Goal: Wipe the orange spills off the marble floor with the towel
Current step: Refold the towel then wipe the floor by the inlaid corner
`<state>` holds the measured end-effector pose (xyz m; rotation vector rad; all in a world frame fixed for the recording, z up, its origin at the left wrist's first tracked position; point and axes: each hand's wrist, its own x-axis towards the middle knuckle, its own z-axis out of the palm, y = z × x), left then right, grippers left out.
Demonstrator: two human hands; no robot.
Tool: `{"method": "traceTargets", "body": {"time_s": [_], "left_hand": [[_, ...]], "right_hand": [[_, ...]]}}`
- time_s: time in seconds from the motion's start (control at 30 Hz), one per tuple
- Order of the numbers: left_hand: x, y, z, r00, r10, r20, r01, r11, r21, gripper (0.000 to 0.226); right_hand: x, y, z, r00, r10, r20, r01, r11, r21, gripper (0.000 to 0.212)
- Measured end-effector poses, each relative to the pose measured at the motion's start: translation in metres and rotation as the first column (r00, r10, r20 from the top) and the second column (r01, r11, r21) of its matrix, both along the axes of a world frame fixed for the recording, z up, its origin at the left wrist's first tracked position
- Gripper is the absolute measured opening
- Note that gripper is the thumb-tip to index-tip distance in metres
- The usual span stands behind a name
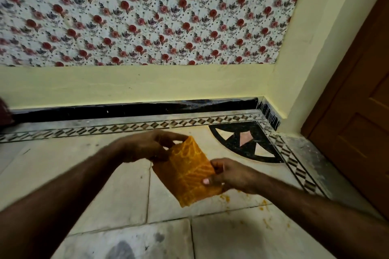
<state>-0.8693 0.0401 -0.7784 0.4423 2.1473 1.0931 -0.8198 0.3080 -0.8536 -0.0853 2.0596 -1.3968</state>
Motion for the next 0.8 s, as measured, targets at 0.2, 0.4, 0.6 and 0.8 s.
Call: {"method": "traceTargets", "body": {"time_s": [0.2, 0.4, 0.6, 0.8], "left_hand": [[-0.001, -0.009, -0.063, 0.976, -0.007, 0.216, 0.01, 1.0, -0.013, 0.077], [-0.037, -0.014, -0.124, 0.956, 0.266, -0.124, -0.283, 0.946, -0.159, 0.075], [-0.041, -0.023, -0.214, 0.949, -0.138, -0.282, -0.071, 0.781, -0.62, 0.054], [-0.03, -0.023, -0.283, 0.927, -0.214, -0.307, -0.076, 0.697, -0.713, 0.064]], "right_hand": [[0.017, 0.0, -0.045, 0.984, 0.007, 0.177, -0.008, 1.0, 0.003, 0.047], [-0.008, -0.001, -0.086, 0.978, -0.097, 0.187, 0.025, 0.936, 0.351, 0.066], [-0.023, -0.011, -0.139, 0.984, 0.167, -0.053, -0.098, 0.772, 0.628, 0.038], [-0.025, -0.064, -0.18, 0.803, 0.548, -0.236, -0.214, 0.634, 0.743, 0.04]]}}
